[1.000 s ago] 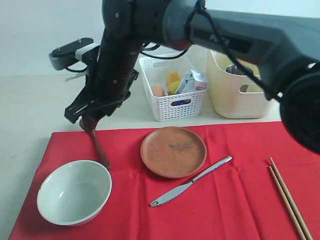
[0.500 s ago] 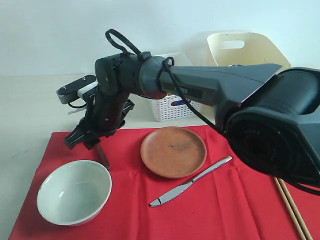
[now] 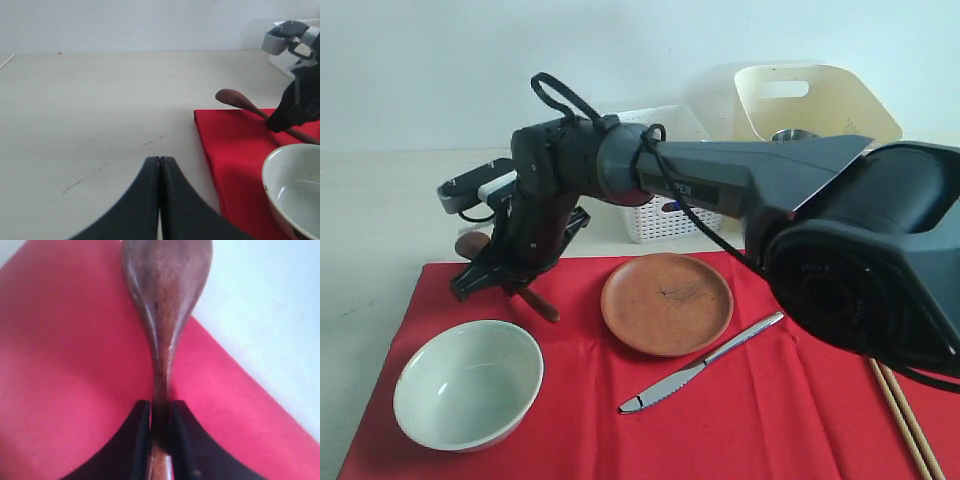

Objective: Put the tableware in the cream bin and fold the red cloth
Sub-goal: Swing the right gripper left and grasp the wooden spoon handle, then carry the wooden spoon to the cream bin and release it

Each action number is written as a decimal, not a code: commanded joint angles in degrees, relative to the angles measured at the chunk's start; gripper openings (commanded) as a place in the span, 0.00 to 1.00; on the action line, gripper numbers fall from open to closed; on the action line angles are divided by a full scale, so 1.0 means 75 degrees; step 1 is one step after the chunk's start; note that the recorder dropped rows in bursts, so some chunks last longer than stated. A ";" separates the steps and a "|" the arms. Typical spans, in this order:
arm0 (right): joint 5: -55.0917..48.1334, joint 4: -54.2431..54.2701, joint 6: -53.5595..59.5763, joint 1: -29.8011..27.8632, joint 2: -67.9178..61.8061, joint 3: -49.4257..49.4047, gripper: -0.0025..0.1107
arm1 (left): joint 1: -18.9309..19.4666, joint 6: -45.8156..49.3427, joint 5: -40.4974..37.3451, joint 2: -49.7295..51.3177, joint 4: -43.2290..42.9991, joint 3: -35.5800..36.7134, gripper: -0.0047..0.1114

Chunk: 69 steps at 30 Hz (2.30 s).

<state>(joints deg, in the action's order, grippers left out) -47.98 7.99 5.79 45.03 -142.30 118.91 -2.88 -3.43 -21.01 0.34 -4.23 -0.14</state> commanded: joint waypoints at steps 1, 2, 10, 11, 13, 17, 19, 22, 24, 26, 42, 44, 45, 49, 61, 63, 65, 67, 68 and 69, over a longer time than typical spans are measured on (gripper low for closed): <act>-0.0280 0.0024 0.0001 -0.0007 0.0756 -0.0019 0.02 | 0.0017 -0.0006 0.0060 -0.0046 -0.0010 0.0019 0.04; -0.0370 0.0024 0.0035 -0.0007 0.0888 -0.0019 0.02 | 0.0017 -0.0006 0.0060 -0.0046 -0.0010 0.0019 0.04; -0.1373 -0.0458 0.0560 -0.0023 0.2288 -0.0019 0.02 | 0.0017 -0.0006 0.0060 -0.0046 -0.0010 0.0019 0.04; -0.1462 -0.0640 0.0560 -0.0023 0.2464 -0.0019 0.02 | 0.0017 -0.0006 0.0060 -0.0046 -0.0010 0.0019 0.04; -0.1565 -0.1004 0.0545 -0.0023 0.2754 -0.0033 0.02 | 0.0017 -0.0006 0.0060 -0.0046 -0.0010 0.0019 0.04; -0.1722 -0.1811 0.0186 -0.0045 0.3308 -0.0033 0.02 | 0.0017 -0.0006 0.0060 -0.0046 -0.0010 0.0019 0.04; -0.1813 -0.1941 0.0186 -0.0164 0.3506 -0.0033 0.02 | 0.0017 -0.0006 0.0060 -0.0046 -0.0010 0.0019 0.04; -0.2076 -0.1910 0.0186 -0.0442 0.3785 -0.0061 0.02 | 0.0017 -0.0006 0.0060 -0.0046 -0.0010 0.0019 0.04; -0.2116 -0.1911 0.0173 -0.0636 0.3948 -0.0213 0.02 | 0.0017 -0.0006 0.0060 -0.0046 -0.0010 0.0019 0.04; -0.2021 -0.1911 0.0130 -0.0920 0.4210 -0.0539 0.02 | 0.0017 -0.0006 0.0060 -0.0046 -0.0010 0.0019 0.04; 0.1083 -0.1911 -0.0463 -0.3829 0.5583 -0.3398 0.02 | 0.0017 -0.0006 0.0060 -0.0046 -0.0010 0.0019 0.04; 0.1394 -0.1911 -0.0551 -0.4130 0.5483 -0.3482 0.02 | 0.0017 -0.0006 0.0060 -0.0046 -0.0010 0.0019 0.04; 0.1526 -0.1911 -0.0551 -0.4267 0.5388 -0.3481 0.02 | 0.0017 -0.0006 0.0060 -0.0046 -0.0010 0.0019 0.04; 0.2073 -0.1896 -0.0551 -0.4681 0.4923 -0.3481 0.02 | 0.0017 -0.0006 0.0060 -0.0046 -0.0010 0.0019 0.04; 0.3848 -0.1908 -0.0529 -0.5180 0.3290 -0.3466 0.02 | 0.0017 -0.0006 0.0060 -0.0046 -0.0010 0.0019 0.04; 0.4128 -0.1938 -0.0490 -0.5180 0.3061 -0.3466 0.02 | 0.0017 -0.0006 0.0060 -0.0046 -0.0010 0.0019 0.04; 0.4271 -0.1921 -0.0473 -0.5180 0.2832 -0.3466 0.02 | 0.0017 -0.0006 0.0060 -0.0046 -0.0010 0.0019 0.04; 0.4297 -0.1921 -0.0473 -0.5180 0.2658 -0.3466 0.02 | 0.0017 -0.0006 0.0060 -0.0046 -0.0010 0.0019 0.04; 0.4283 -0.1921 -0.0473 -0.5180 0.2573 -0.3466 0.02 | 0.0017 -0.0006 0.0060 -0.0046 -0.0010 0.0019 0.04; 0.4245 -0.1921 -0.0455 -0.5180 0.2485 -0.3466 0.03 | 0.0017 -0.0006 0.0060 -0.0046 -0.0010 0.0019 0.04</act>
<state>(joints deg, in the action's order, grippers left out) -17.25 -5.88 1.90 6.49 -122.27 92.88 -2.88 -3.43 -21.01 0.34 -4.23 -0.14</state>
